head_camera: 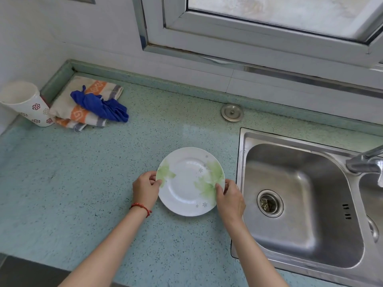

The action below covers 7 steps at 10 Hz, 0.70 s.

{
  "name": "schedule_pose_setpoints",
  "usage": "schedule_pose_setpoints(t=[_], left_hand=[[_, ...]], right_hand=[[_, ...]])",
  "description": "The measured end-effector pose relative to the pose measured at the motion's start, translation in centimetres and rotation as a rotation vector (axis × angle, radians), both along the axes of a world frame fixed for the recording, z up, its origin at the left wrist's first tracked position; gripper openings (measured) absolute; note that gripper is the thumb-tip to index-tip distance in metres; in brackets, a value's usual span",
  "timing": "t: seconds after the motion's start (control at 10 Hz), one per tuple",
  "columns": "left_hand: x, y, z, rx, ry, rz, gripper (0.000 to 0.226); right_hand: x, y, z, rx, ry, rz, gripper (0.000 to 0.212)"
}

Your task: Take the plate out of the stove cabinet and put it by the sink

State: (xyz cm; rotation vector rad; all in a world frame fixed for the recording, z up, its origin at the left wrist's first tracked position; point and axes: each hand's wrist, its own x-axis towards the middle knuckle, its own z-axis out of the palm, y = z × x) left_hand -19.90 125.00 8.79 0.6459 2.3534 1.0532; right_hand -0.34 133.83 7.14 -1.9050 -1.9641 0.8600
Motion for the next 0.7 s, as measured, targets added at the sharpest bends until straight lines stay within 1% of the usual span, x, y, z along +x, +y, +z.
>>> schedule_pose_setpoints(t=[0.5, 0.7], left_hand=[[0.3, -1.9, 0.7, -0.005, 0.016, -0.087, 0.02], [1.2, -3.4, 1.0, -0.017, 0.059, -0.147, 0.02]], right_hand=[[0.4, -1.4, 2.4, -0.037, -0.069, 0.071, 0.032], [0.9, -3.4, 3.3, 0.042, -0.138, 0.184, 0.036]])
